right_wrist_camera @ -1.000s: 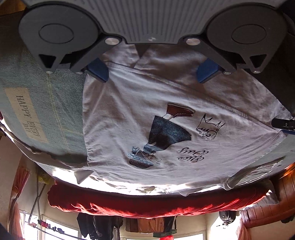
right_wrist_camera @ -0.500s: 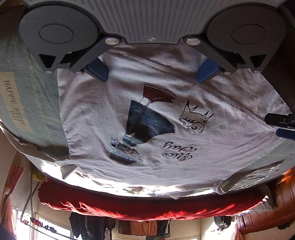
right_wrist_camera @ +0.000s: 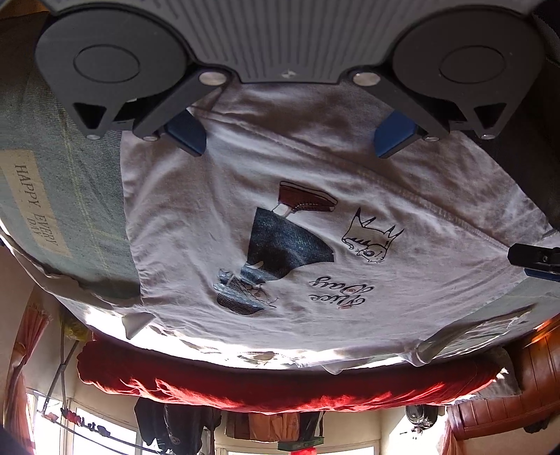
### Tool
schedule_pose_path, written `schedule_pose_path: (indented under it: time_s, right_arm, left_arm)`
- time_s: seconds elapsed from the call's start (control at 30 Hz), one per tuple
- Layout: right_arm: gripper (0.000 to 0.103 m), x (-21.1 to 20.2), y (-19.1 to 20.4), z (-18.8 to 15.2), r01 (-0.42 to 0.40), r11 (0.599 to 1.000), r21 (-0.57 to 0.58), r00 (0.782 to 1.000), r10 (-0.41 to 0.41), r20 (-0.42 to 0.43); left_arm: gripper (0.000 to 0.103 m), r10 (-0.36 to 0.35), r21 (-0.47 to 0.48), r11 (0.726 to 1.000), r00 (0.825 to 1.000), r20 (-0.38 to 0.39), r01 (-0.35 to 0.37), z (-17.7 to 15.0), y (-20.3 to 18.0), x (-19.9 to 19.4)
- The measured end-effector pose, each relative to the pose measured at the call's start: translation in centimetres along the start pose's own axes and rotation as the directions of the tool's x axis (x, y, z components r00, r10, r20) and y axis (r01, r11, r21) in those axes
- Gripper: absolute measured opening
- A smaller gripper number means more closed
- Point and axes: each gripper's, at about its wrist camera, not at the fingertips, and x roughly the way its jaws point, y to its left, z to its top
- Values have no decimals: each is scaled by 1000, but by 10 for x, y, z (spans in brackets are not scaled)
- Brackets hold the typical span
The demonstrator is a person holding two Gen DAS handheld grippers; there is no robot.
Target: Fold clothes
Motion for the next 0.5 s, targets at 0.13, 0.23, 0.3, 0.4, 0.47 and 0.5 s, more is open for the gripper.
schedule_pose_path:
  time_s: [0.13,0.23,0.3,0.4,0.47,0.5]
  right_arm:
    - [103,-3,2,-2,12,1000,-2,1000,-12,-6]
    - [103,-4,3,-4,22,1000,-4,1000,-22,-10]
    - [103,-4,2,-3,18,1000,0,1000,-18,-11]
    - [103,-4,0,-2,11,1000,6,1000,-11,-13]
    - [103,-4,-1,-2,7,1000,10,1000,-7,-15]
    - [103,-4,-1,-1,5,1000,13,1000,-5,-15]
  left_arm:
    - [102,-6,-10,1000,1000,-20,5,6,1,12]
    - [102,-14,-49,999,998,-59,11,-3,8,23]
    - [102,-22,-35,999,999,-30,21,-13,8,17]
    - [102,-31,-42,999,999,-22,30,-17,11,9]
    - [102,-30,-54,998,999,-19,29,-11,13,5]
    - [102,-33,-45,998,999,-3,32,-4,11,3]
